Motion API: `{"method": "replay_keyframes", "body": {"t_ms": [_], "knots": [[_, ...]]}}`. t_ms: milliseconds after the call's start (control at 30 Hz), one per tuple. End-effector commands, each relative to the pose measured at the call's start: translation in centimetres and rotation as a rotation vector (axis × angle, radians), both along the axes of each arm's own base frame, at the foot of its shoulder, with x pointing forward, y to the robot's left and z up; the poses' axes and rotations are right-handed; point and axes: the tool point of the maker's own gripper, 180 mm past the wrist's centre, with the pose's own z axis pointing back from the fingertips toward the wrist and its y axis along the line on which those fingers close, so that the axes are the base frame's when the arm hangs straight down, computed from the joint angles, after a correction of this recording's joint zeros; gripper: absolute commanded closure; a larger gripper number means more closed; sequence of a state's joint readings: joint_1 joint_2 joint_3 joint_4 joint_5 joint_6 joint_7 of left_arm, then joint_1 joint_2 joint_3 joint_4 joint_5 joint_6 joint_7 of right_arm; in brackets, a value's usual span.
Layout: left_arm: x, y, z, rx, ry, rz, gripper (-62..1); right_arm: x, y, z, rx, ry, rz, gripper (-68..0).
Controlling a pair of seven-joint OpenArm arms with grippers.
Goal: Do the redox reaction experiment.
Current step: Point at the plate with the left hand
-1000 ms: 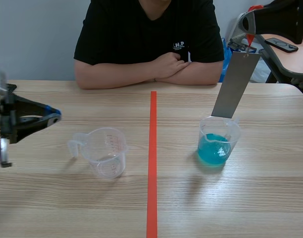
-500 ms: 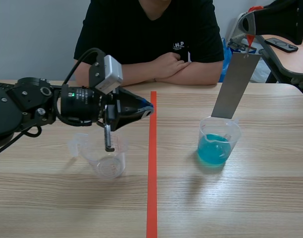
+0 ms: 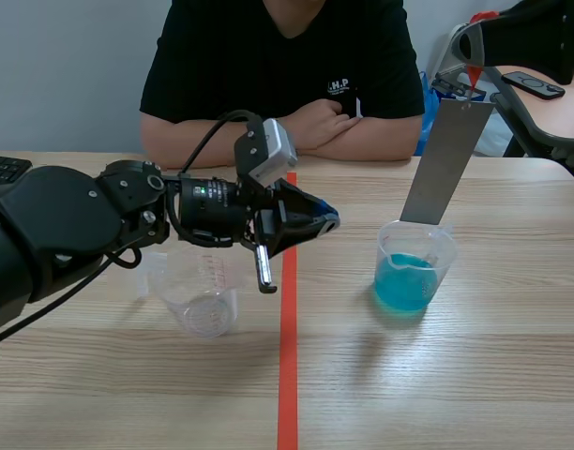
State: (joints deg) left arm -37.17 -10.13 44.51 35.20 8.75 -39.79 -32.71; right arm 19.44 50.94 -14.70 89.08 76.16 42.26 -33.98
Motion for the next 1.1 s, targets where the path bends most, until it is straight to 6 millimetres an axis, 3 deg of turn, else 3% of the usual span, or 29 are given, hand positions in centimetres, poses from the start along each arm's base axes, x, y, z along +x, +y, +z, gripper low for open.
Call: {"method": "replay_keyframes", "body": {"t_ms": [0,467,1067], "knots": [[0.7,-1.2,2.0,-0.042,-0.032,-0.012,-4.0,0.3,-0.3,1.5,0.008,-0.041,-0.001,-1.3],[0.7,-5.6,3.4,-0.066,-0.025,-0.048,-4.0,0.3,-0.3,1.5,0.008,-0.041,-0.001,-1.3],[0.8,-5.6,3.1,-0.051,-0.019,-0.042,-4.0,0.3,-0.3,1.5,0.008,-0.041,-0.001,-1.3]]}}
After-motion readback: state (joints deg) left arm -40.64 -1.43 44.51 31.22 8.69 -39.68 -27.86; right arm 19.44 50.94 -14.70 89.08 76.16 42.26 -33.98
